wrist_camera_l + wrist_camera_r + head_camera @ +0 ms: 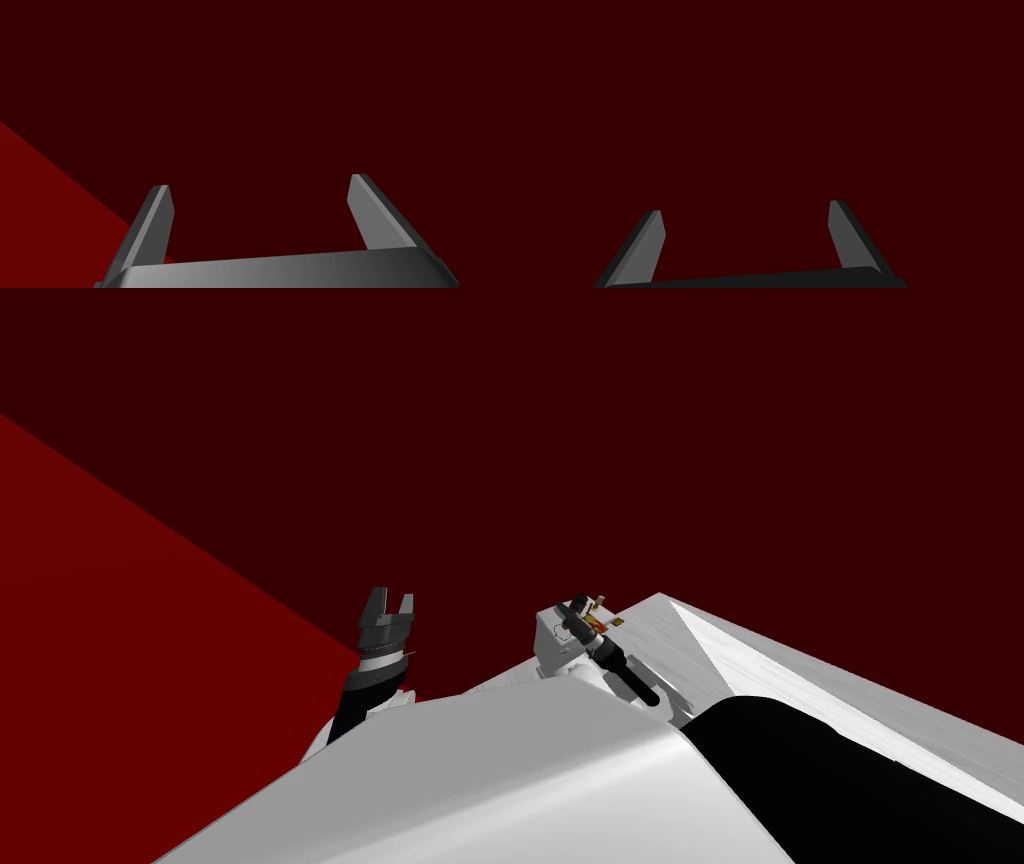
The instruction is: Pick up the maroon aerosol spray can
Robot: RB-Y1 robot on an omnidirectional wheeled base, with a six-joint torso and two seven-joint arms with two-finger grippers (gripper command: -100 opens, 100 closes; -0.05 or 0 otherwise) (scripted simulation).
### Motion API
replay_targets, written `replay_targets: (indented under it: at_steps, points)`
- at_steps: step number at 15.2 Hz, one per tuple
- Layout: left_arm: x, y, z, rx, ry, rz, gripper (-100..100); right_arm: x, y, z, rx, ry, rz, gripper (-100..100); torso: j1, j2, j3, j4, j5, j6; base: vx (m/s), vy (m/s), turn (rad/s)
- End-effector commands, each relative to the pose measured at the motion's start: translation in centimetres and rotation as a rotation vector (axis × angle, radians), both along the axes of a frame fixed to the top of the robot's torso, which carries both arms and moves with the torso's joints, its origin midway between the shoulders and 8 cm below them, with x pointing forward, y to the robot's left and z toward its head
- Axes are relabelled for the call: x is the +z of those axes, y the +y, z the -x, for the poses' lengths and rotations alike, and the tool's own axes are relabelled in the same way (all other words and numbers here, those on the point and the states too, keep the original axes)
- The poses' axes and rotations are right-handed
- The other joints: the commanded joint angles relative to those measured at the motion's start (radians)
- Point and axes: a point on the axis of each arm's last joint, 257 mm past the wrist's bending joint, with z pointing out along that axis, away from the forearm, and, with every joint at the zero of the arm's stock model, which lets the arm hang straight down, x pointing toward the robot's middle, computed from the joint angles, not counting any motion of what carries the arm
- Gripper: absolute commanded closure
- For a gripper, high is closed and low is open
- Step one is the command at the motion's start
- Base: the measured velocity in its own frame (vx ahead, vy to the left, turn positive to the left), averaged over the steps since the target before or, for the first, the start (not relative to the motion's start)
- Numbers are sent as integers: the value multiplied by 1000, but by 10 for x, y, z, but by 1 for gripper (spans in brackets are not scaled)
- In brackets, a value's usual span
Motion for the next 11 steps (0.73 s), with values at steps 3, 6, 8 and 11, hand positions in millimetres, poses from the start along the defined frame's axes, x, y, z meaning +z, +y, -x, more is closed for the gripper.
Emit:
replay_targets:
  at_steps: [3,6,8,11]
  points:
    - [0,0,0,0,0,0,0,-22,-7,4,50,61,102,-100,0,0,0,0,0,0,5,-14,36]
    - [0,0,0,0,0,0,0,-35,-13,7,84,100,174,-100,0,0,0,0,0,0,6,-15,40]
    - [0,0,0,0,0,0,0,-36,-13,8,105,108,211,-100,0,0,0,0,0,0,6,-17,30]
    - [0,0,0,0,0,0,0,-48,-20,11,135,147,276,-100,0,0,0,0,0,0,2,-12,31]
